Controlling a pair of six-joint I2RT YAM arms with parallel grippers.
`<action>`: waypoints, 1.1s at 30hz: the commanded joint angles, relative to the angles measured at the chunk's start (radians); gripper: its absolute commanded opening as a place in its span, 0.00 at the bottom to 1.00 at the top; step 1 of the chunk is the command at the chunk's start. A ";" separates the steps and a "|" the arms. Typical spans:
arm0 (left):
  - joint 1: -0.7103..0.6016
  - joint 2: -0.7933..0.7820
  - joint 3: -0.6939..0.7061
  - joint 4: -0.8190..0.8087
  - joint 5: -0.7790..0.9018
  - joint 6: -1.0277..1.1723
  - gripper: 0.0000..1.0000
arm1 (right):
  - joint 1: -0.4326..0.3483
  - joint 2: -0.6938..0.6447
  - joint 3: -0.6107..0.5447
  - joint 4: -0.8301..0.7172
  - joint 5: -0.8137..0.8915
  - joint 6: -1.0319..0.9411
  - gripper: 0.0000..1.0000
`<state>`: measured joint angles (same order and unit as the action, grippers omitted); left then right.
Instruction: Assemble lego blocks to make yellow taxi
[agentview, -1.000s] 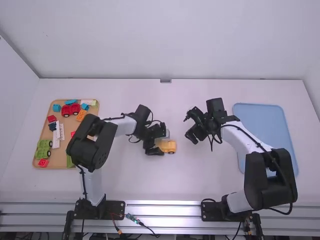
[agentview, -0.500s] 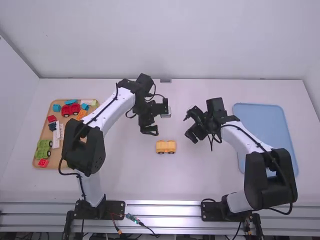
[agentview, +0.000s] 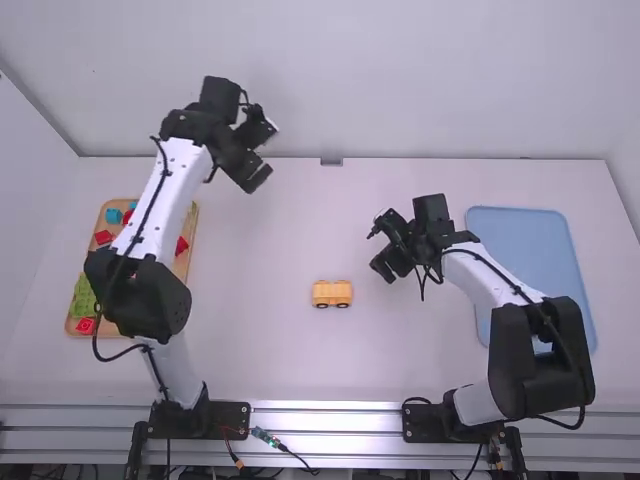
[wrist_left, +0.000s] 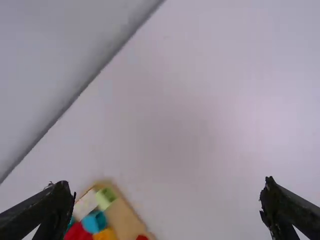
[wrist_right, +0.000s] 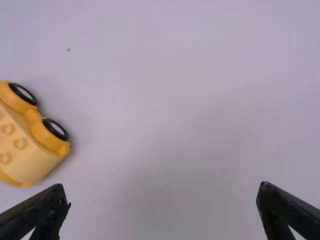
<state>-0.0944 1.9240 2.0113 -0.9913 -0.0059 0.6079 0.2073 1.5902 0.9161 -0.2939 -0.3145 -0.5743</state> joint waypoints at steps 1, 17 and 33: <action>0.068 -0.030 0.026 0.006 -0.040 -0.047 0.99 | 0.003 -0.010 0.014 0.003 0.009 0.002 0.99; 0.443 -0.030 -0.090 0.085 0.073 -0.141 0.99 | 0.001 -0.010 0.014 0.048 0.008 0.003 0.99; 0.608 -0.027 -0.466 0.367 0.223 -0.043 1.00 | 0.016 -0.010 0.014 0.070 0.009 -0.001 0.99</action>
<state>0.4931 1.9240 1.5528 -0.6285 0.1425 0.5480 0.2226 1.5898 0.9161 -0.2237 -0.3069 -0.5785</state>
